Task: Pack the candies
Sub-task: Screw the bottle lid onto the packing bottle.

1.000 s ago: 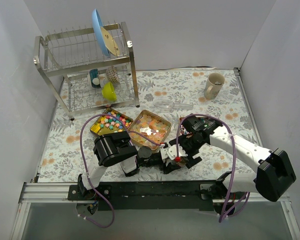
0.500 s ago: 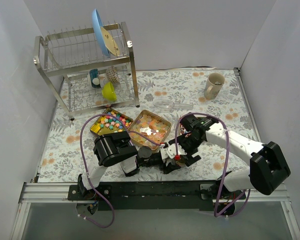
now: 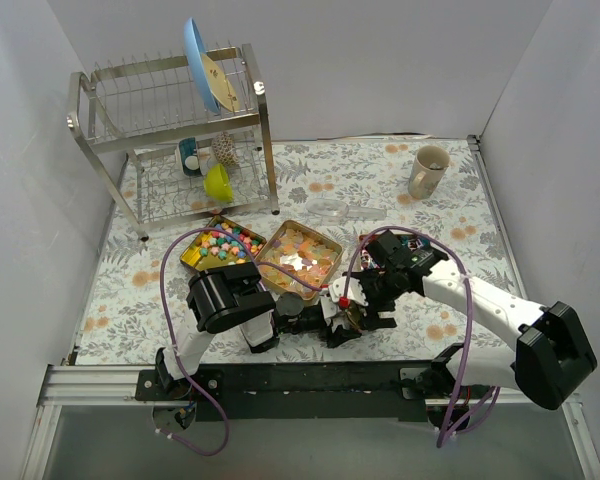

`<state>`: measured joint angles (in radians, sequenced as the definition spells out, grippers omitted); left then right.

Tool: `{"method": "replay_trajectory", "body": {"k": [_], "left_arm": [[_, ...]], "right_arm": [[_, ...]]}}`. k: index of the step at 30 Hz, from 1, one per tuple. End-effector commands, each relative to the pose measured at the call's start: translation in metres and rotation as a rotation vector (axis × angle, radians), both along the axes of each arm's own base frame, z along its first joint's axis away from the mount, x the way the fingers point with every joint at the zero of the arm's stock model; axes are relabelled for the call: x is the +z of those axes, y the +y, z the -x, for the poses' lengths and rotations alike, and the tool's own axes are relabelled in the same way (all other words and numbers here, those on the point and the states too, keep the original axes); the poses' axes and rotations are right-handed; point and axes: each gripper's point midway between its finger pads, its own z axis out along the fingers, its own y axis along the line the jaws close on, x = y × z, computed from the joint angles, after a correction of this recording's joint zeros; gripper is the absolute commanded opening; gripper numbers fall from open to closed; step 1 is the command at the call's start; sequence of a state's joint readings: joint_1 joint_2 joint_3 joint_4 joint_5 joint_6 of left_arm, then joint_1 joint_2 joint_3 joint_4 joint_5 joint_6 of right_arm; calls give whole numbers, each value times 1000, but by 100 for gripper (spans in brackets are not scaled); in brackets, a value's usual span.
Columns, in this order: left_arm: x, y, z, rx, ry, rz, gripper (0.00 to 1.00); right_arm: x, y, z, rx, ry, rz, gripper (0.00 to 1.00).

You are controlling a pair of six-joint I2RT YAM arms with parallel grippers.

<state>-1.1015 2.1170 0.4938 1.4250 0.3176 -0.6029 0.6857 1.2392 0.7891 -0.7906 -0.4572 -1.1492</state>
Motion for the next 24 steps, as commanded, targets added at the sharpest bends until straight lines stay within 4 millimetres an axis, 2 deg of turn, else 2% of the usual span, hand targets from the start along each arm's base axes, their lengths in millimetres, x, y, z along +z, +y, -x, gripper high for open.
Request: {"method": "replay_trajectory", "body": {"k": [1,2,5,7,17,18,20,22,24], "left_arm": [[-25,24,-7,80,-5,-28,0],[-25,24,-7,78,-6,-28,0],[-26,24,-6,73,-3,-32,0],[-26,23,-6,70,-2,-34,0],[-27,22,-3,52,3,-34,0],[-27,23,-2,52,3,-34,0],[-27,23,-2,49,1,-33,0],[-27,23,-2,49,1,-33,0],[-28,23,-2,49,4,-35,0]], "right_arm": [[-24,-26,21,-275,143,176,87],[-21,-24,20,-293,153,178,98],[-8,-19,5,-345,96,148,98],[-1,-20,4,-359,88,151,98],[31,-45,20,-290,29,168,98],[34,-47,19,-294,20,169,98],[49,-44,2,-323,-35,109,98],[63,-35,-12,-330,-60,24,96],[66,-26,-16,-291,-48,-11,91]]}}
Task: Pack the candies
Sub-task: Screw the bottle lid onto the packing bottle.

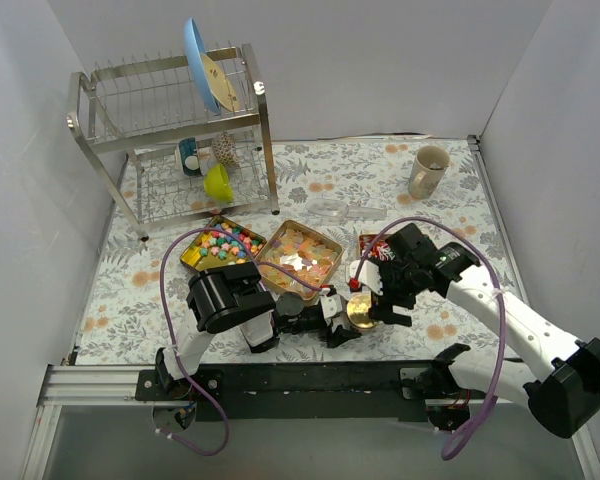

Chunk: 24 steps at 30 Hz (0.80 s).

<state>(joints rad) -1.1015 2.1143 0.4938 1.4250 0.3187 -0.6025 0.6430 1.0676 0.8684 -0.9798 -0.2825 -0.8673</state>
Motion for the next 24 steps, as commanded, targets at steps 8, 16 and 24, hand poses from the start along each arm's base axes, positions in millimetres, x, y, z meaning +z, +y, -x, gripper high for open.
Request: {"method": "replay_trajectory", "body": {"k": [8,16,24], "left_arm": [[-30,25,-1,51,6,-45,0],[-33,25,-3,58,1,-54,0],[-34,25,-3,59,1,-58,0]], "right_arm": [[9,47,-23,264,86,-158,83],[7,59,-28,331,220,-139,36],[-9,56,-31,325,209,-114,38]]}}
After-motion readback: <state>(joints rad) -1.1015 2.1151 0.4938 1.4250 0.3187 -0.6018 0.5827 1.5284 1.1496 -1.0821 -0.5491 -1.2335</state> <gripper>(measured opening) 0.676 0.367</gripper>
